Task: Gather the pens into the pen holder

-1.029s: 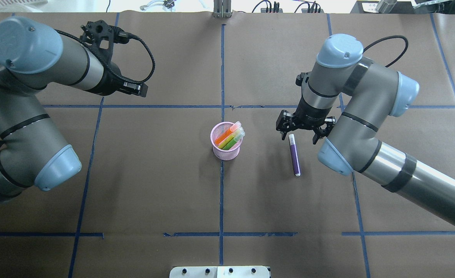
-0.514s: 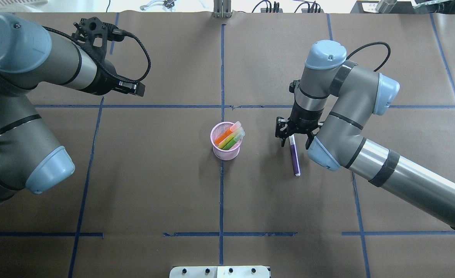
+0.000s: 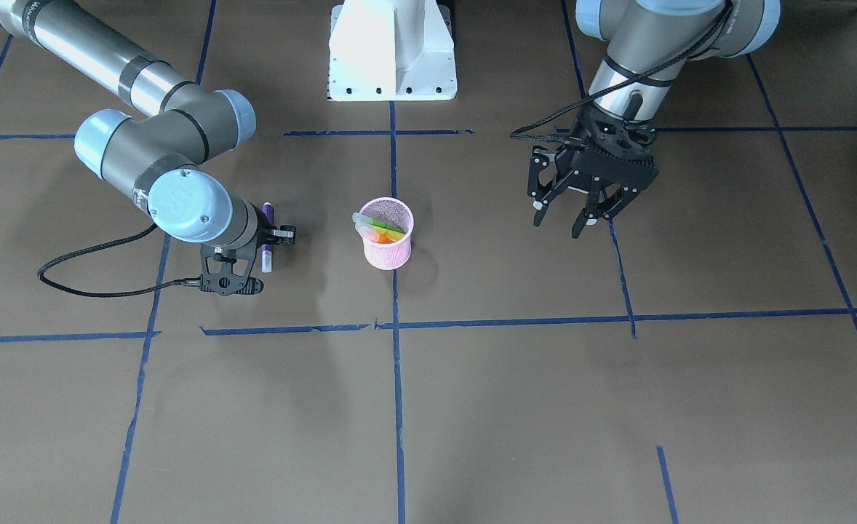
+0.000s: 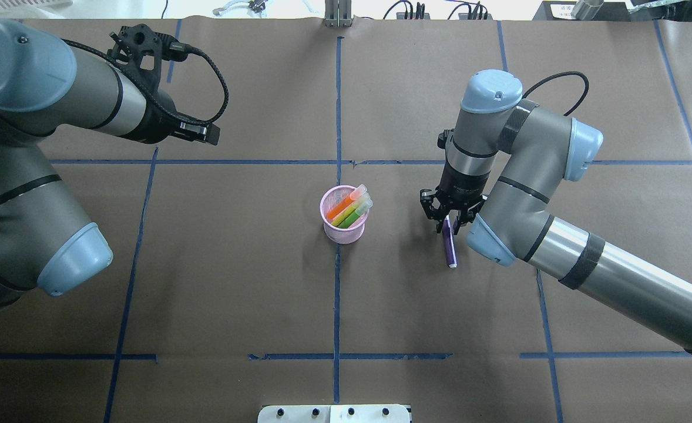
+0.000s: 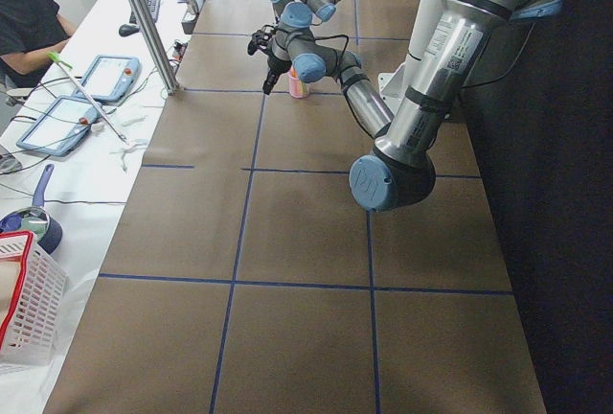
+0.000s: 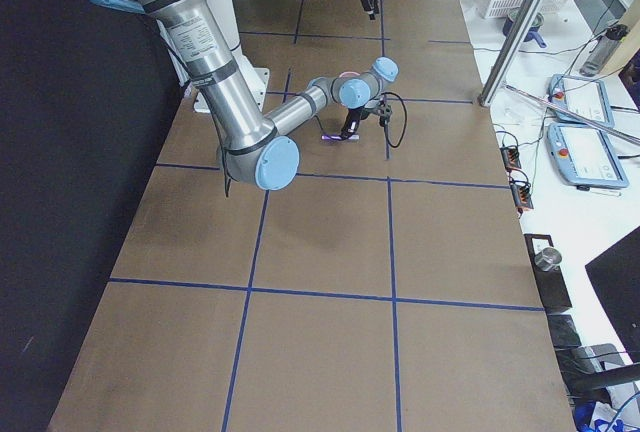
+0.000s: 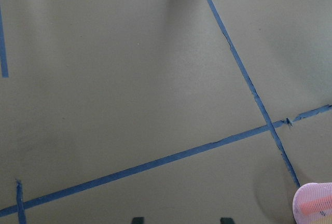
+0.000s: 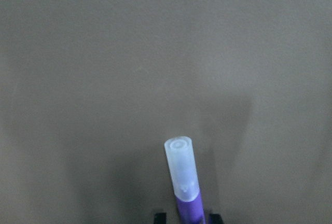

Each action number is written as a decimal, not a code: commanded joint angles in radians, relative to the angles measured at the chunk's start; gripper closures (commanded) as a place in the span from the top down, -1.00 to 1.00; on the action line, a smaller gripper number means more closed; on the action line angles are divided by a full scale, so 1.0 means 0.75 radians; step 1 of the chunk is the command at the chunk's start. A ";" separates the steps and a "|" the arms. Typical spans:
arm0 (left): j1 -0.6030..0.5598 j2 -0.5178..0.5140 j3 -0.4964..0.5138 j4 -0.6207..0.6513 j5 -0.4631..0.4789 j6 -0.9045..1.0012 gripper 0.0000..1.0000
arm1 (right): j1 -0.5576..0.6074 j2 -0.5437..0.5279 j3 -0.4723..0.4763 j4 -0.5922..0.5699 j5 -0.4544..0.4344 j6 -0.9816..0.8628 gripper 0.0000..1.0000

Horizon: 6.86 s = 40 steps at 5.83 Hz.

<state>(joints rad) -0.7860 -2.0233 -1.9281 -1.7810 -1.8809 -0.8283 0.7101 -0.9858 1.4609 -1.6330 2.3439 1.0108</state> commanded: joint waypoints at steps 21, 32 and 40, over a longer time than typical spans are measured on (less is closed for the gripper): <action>-0.005 0.016 -0.004 0.002 0.006 -0.008 0.25 | -0.558 0.155 0.410 0.161 -1.706 0.217 1.00; -0.696 0.448 0.229 0.075 -0.662 0.963 0.51 | 1.032 -0.768 0.332 -0.143 -0.039 -1.490 1.00; -0.919 0.628 0.298 0.362 -0.793 1.084 1.00 | 1.242 -0.778 0.136 -0.161 -0.059 -1.749 1.00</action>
<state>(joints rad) -1.4691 -1.5509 -1.7036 -1.5118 -2.4786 0.0002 1.6415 -1.5707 1.5422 -1.7537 2.3049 -0.3128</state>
